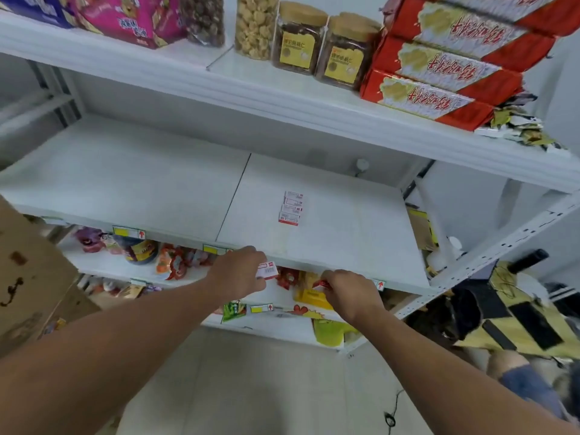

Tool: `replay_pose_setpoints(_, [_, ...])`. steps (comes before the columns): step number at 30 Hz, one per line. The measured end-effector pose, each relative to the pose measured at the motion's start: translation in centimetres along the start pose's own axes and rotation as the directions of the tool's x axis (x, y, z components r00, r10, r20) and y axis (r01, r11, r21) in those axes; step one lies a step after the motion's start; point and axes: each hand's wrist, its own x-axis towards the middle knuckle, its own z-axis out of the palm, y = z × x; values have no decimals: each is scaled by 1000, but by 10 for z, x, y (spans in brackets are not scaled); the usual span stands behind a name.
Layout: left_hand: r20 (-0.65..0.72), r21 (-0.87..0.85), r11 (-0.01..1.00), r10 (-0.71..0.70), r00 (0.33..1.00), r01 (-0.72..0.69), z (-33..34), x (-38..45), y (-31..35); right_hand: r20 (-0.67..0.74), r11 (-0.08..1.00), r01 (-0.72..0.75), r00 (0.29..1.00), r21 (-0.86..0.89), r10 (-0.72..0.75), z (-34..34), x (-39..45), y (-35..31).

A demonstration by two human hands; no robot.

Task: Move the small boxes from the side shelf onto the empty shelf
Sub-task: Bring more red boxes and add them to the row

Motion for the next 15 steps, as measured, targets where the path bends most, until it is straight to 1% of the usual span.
replay_pose_setpoints(2, [17,-23,1000,10,1000,-9,3,14,-1,5,1000,-9,1000,5,9,2,5,0])
replay_pose_setpoints(6, [12,1,1000,11,1000,-11,7,51,-1,-10,999,0,1000,49,1,1,24,16])
replay_pose_setpoints(9, [22,36,999,-24,999,23,19,73,1,-3,998,31,1000,58,-31,8,42,35])
replay_pose_setpoints(11, [21,25,998,-54,998,53,23,89,7,13,996,41,999,78,-43,12,56,46])
replay_pose_setpoints(15, [-22,41,997,-59,998,60,17,130,21,-4,991,60,998,119,-60,20,93,69])
